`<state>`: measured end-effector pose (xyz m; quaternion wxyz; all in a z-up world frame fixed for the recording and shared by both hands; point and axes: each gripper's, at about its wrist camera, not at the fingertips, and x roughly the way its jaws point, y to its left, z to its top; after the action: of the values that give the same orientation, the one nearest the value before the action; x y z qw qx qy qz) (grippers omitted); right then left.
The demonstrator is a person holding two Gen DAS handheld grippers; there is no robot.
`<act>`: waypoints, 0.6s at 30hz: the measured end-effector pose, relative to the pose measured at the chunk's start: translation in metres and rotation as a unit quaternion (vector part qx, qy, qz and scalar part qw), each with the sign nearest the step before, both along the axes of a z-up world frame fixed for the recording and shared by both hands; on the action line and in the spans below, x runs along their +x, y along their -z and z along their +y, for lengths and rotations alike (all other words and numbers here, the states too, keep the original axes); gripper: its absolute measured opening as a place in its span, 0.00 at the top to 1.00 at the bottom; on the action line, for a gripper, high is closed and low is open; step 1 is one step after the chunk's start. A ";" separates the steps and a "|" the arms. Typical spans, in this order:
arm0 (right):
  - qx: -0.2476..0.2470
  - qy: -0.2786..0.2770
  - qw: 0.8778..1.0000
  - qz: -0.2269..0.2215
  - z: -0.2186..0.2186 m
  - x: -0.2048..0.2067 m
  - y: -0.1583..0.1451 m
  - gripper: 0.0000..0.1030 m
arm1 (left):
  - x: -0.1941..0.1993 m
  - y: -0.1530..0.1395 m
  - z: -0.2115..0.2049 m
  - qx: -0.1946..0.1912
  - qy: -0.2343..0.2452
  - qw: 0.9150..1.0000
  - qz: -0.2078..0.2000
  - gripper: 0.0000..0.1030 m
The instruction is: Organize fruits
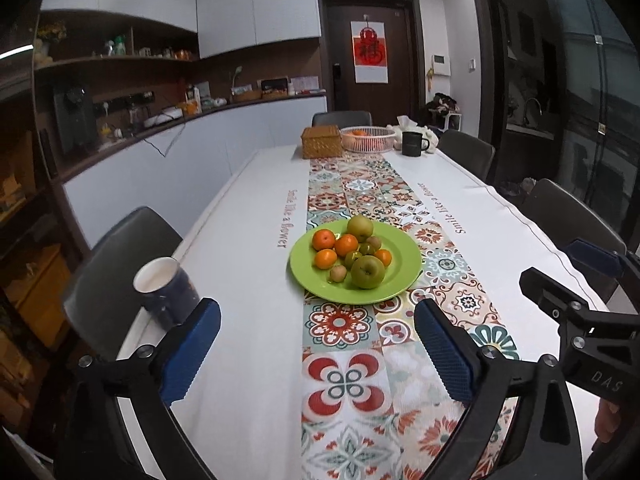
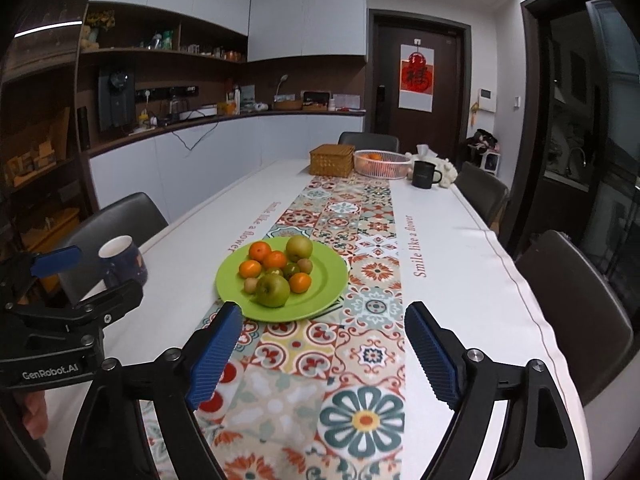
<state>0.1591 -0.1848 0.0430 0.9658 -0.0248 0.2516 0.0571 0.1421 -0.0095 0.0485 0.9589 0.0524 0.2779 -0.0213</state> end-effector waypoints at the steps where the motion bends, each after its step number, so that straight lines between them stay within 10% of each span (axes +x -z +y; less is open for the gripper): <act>1: 0.001 0.000 1.000 -0.001 0.000 -0.005 0.000 0.18 | -0.005 -0.001 0.000 0.002 0.000 1.000 -0.004 0.02; 18: 0.017 0.012 0.999 -0.025 -0.007 -0.076 -0.003 0.14 | -0.078 -0.013 -0.003 0.004 -0.001 0.999 -0.043 0.00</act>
<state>0.0828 -0.1917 0.0457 0.9726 -0.0067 0.2270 0.0495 0.0641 -0.0124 0.0620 0.9698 0.0566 0.2367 -0.0166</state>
